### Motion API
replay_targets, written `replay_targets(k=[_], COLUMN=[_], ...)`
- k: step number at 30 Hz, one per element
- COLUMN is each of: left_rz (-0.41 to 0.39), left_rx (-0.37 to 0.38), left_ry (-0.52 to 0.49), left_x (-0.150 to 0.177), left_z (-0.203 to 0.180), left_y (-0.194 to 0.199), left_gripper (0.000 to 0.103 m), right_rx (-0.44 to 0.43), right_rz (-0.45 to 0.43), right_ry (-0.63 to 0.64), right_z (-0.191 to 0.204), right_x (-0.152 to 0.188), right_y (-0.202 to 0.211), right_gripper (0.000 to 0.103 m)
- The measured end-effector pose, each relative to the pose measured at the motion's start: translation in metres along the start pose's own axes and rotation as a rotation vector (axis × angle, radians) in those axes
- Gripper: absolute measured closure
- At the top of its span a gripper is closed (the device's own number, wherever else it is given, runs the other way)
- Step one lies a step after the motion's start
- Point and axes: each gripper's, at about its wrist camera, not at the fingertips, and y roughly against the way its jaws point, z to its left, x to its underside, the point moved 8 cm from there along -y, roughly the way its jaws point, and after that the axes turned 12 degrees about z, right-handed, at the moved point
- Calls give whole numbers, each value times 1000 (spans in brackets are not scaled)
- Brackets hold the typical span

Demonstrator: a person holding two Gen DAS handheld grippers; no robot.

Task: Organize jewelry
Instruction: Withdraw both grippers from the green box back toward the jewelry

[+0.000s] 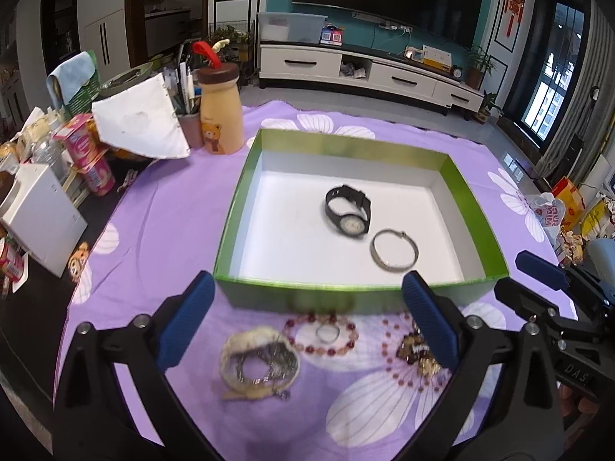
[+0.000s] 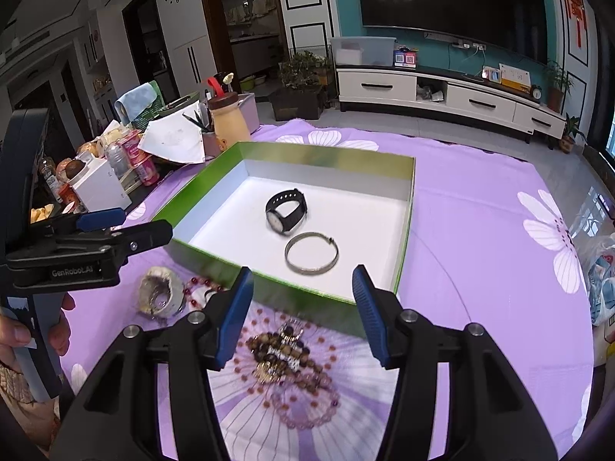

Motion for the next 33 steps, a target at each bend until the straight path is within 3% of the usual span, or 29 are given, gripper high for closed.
replay_targets(k=[8, 10, 14, 21, 33], left_rz=[19, 15, -1, 49, 92], left_rx=[-7, -7, 16, 21, 50], left_ry=[13, 11, 29, 66, 136], left_x=[34, 43, 71, 118, 118], left_z=[15, 20, 38, 71, 82], left_y=[12, 16, 21, 16, -7], left_gripper=[4, 4, 4, 4, 4], right_rx=[-3, 4, 10, -27, -87], right_rz=[50, 59, 69, 95, 129], right_ry=[-13, -17, 6, 49, 49], right_z=[9, 10, 15, 28, 46], right_x=[33, 41, 56, 81, 87], right_y=[5, 6, 10, 7, -16], right_gripper=[49, 41, 40, 40, 40])
